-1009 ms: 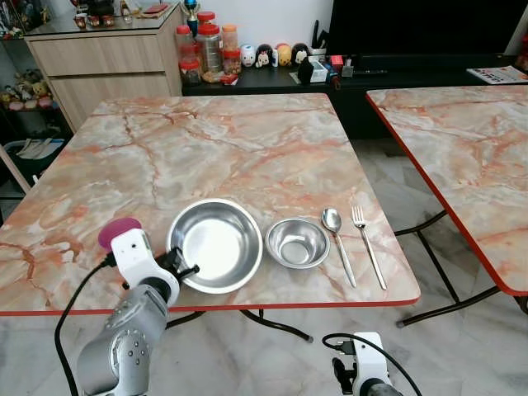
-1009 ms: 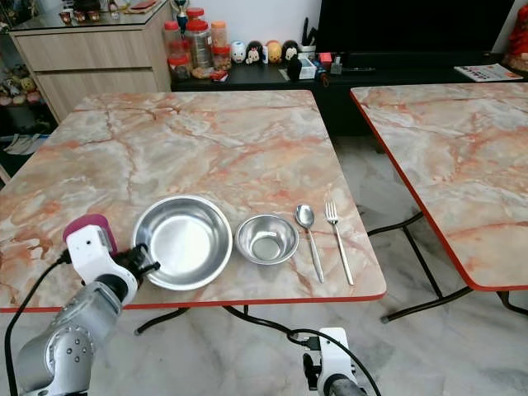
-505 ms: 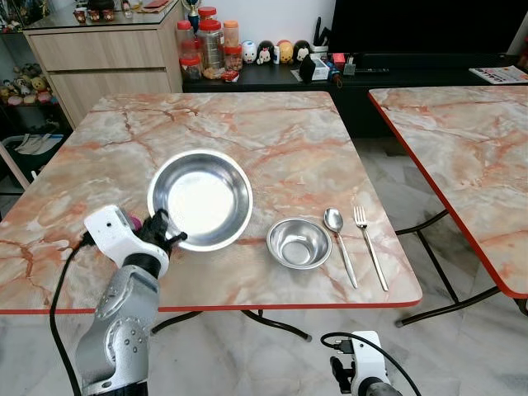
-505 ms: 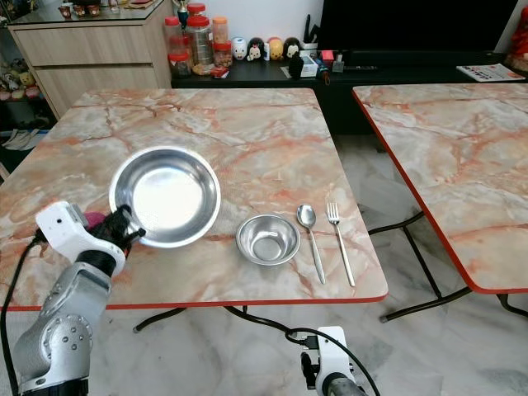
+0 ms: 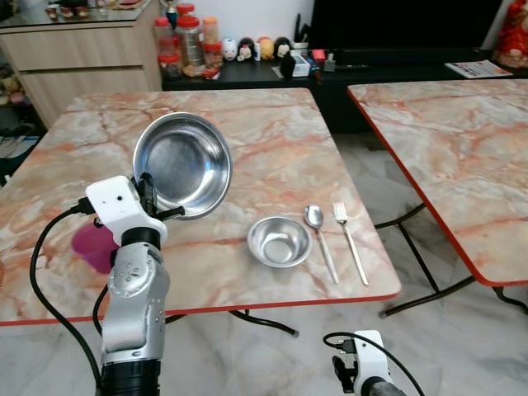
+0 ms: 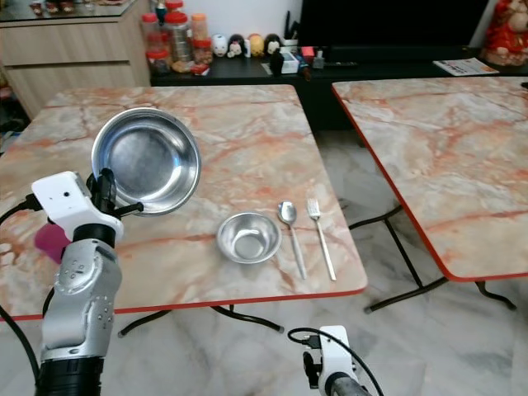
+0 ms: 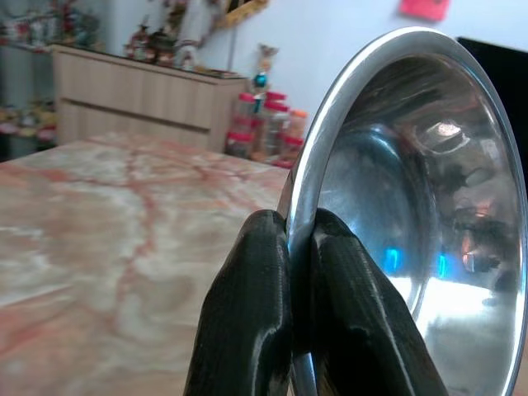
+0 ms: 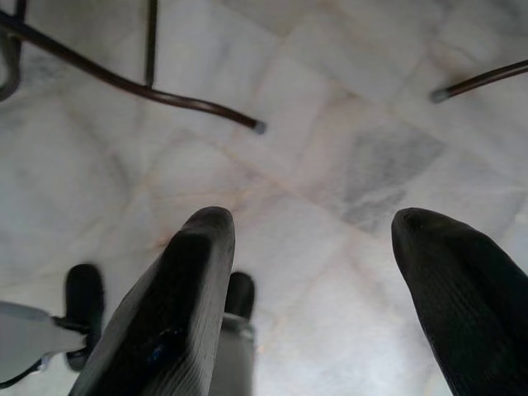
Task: Setting the table
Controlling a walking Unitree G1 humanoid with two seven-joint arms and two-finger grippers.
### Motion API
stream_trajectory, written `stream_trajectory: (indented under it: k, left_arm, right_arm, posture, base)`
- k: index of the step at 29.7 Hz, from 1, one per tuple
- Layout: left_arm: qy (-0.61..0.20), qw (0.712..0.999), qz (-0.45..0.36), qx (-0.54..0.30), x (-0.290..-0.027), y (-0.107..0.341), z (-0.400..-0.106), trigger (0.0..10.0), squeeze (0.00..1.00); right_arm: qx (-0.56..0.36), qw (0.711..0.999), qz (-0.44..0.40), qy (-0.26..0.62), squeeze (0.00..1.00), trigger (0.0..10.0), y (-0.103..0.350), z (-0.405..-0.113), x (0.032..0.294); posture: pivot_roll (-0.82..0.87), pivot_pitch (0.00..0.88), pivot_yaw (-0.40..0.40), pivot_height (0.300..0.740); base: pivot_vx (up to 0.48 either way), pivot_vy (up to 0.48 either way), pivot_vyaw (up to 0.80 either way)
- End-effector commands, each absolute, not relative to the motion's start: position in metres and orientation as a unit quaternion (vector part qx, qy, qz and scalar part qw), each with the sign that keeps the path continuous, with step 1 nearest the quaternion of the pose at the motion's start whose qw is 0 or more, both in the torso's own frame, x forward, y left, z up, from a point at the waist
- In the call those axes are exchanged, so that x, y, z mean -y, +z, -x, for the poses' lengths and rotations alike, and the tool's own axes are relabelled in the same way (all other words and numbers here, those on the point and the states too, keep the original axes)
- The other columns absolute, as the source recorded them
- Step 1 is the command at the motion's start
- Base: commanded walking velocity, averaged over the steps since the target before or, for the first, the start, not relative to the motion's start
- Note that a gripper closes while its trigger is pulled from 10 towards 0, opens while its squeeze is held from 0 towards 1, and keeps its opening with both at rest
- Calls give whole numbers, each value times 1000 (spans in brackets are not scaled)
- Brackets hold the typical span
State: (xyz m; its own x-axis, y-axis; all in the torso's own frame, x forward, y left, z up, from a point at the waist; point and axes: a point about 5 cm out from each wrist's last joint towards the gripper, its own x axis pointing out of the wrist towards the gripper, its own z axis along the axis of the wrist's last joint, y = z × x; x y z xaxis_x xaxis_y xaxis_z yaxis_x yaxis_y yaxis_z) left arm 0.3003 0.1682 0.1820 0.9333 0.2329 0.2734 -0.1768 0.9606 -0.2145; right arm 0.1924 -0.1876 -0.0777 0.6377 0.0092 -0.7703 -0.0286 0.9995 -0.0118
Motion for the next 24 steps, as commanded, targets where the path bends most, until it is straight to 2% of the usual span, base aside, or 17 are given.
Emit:
stream_trajectory:
  k: [1, 24]
  left_arm:
    - [117, 975, 76, 172, -171, 188, -302, 10000, 0]
    - [132, 969, 79, 194, -177, 194, -302, 10000, 0]
  right_arm:
    - [-424, 905, 9, 12, 0, 10000, -78, -193, 185]
    - [-417, 909, 0, 12, 0, 10000, -76, -196, 182]
  posture:
    - [55, 0, -32, 727]
    - [65, 0, -26, 727]
  base:
    - [0, -289, 0]
    - [0, -394, 0]
